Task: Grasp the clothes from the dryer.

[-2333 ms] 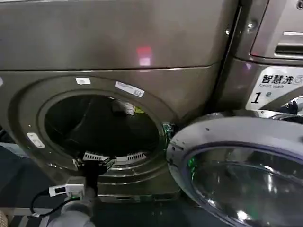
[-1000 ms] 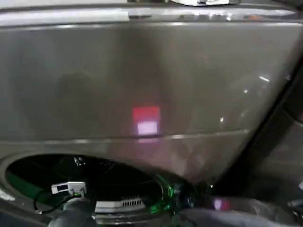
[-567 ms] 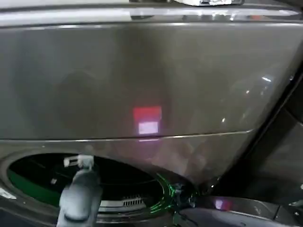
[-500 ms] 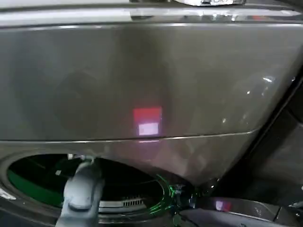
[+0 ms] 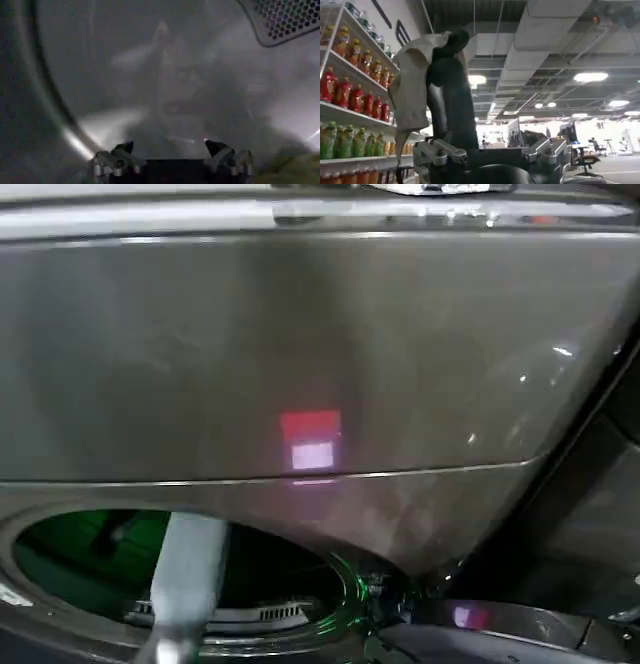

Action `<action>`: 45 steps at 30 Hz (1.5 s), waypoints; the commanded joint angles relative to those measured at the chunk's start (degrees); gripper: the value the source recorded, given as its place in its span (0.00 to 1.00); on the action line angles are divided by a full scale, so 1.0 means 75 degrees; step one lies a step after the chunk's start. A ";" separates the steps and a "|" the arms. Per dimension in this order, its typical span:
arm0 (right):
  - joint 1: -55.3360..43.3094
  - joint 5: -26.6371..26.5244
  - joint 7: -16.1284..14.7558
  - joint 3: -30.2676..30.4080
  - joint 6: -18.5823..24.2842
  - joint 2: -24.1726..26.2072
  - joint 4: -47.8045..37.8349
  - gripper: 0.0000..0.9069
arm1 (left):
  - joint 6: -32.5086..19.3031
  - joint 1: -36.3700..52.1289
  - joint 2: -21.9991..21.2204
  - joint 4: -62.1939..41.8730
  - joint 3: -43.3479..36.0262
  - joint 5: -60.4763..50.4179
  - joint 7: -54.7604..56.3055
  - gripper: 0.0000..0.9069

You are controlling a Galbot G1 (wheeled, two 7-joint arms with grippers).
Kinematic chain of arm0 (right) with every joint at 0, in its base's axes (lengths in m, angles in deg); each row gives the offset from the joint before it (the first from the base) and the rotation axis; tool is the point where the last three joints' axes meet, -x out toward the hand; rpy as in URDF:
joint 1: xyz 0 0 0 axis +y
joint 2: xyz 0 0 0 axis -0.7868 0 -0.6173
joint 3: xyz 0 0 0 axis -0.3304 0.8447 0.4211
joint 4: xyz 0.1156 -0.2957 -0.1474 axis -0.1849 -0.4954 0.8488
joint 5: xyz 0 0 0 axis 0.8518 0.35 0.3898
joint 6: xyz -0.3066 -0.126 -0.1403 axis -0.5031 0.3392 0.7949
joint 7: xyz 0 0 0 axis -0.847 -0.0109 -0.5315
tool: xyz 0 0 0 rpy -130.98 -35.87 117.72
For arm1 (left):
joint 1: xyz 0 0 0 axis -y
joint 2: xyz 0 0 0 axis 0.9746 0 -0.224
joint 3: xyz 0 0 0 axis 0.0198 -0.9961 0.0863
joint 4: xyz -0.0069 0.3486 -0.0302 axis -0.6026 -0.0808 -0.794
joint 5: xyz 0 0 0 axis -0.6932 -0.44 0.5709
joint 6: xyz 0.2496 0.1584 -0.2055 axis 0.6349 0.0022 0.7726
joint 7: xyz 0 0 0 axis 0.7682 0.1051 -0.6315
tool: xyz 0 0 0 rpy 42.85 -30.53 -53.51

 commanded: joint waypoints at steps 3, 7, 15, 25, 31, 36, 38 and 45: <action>0.0012 -0.0005 0.0000 0.0020 0.0001 -0.0024 0.0046 1.00 | -0.0331 0.0707 0.0075 -0.1397 -0.0026 -0.3790 -0.1957 1.00; 0.0016 -0.0001 -0.0006 0.0015 0.0006 -0.0011 0.0043 1.00 | -0.0840 0.0905 0.0130 -0.1570 -0.0014 -0.5656 -0.3637 1.00; 0.0044 0.0044 -0.0005 -0.0005 0.0009 0.0019 0.0063 1.00 | -0.2388 0.1050 0.0297 -0.1433 0.0403 -0.8210 -0.6664 1.00; 0.0010 0.0159 -0.0013 0.0099 0.0048 0.0013 0.0070 1.00 | -0.3307 0.1405 0.0320 -0.1579 0.1125 -0.9616 -0.8634 1.00; -0.0037 0.0194 -0.0029 0.0197 0.0123 -0.0033 0.0080 1.00 | -0.3193 0.1587 0.0231 -0.1736 0.1083 -0.9906 -0.8887 1.00; -0.0052 0.0213 -0.0049 0.0254 0.0200 -0.0100 0.0069 1.00 | -0.2944 0.1589 0.0296 -0.1806 0.0956 -0.9941 -0.8650 1.00; -0.0085 0.0280 -0.0048 0.0313 0.0206 -0.0106 0.0079 1.00 | -0.2840 0.1581 0.0320 -0.1822 0.0929 -0.9982 -0.8334 1.00; -0.0139 0.0332 -0.0037 0.0399 0.0213 -0.0118 0.0136 1.00 | -0.2589 0.1665 0.0388 -0.1978 0.0830 -1.0311 -0.7275 1.00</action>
